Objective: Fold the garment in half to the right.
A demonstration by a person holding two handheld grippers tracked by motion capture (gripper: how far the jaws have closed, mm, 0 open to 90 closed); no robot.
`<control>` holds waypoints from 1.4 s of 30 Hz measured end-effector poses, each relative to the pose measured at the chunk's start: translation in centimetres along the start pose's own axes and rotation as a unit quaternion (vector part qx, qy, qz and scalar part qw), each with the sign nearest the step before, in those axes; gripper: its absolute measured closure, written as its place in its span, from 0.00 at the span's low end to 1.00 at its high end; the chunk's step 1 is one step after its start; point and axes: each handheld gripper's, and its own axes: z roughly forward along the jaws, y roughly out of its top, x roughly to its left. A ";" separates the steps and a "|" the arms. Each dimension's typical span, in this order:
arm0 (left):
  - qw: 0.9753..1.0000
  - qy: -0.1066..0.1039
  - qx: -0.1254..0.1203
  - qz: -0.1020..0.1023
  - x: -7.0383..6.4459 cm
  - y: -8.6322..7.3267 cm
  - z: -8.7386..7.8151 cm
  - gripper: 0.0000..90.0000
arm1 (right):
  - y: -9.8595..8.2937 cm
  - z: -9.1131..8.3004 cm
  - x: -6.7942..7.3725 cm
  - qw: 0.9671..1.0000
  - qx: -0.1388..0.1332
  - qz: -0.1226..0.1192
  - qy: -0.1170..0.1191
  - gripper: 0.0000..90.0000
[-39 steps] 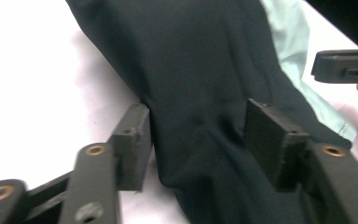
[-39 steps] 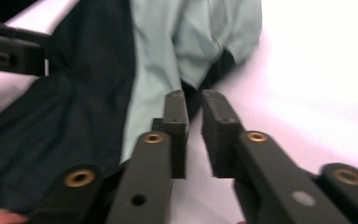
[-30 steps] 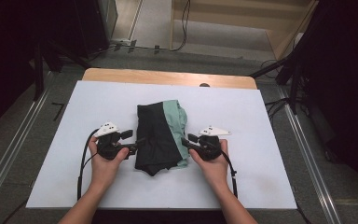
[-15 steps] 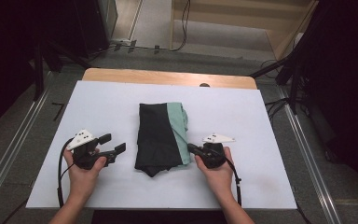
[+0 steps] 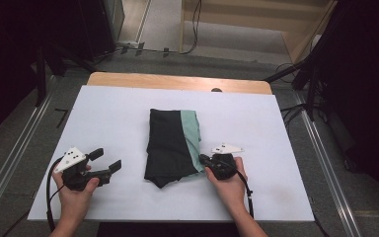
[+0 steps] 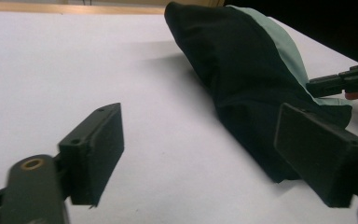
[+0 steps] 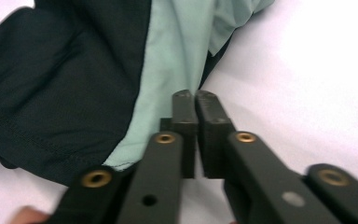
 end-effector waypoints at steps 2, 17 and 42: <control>1.000 -0.003 -0.003 0.008 0.1 -0.1 -0.3 0.10 | 0.0 -0.3 -0.1 1.000 -0.012 0.001 0.008 0.79; 1.000 -0.007 -0.016 0.015 0.5 -0.5 -1.2 0.00 | -0.5 -6.7 -2.0 0.992 -0.127 -0.015 -0.009 0.00; 0.999 0.020 -0.029 0.021 2.3 -1.3 -3.7 0.00 | -5.5 -13.8 -8.0 0.982 -0.178 0.006 -0.066 0.00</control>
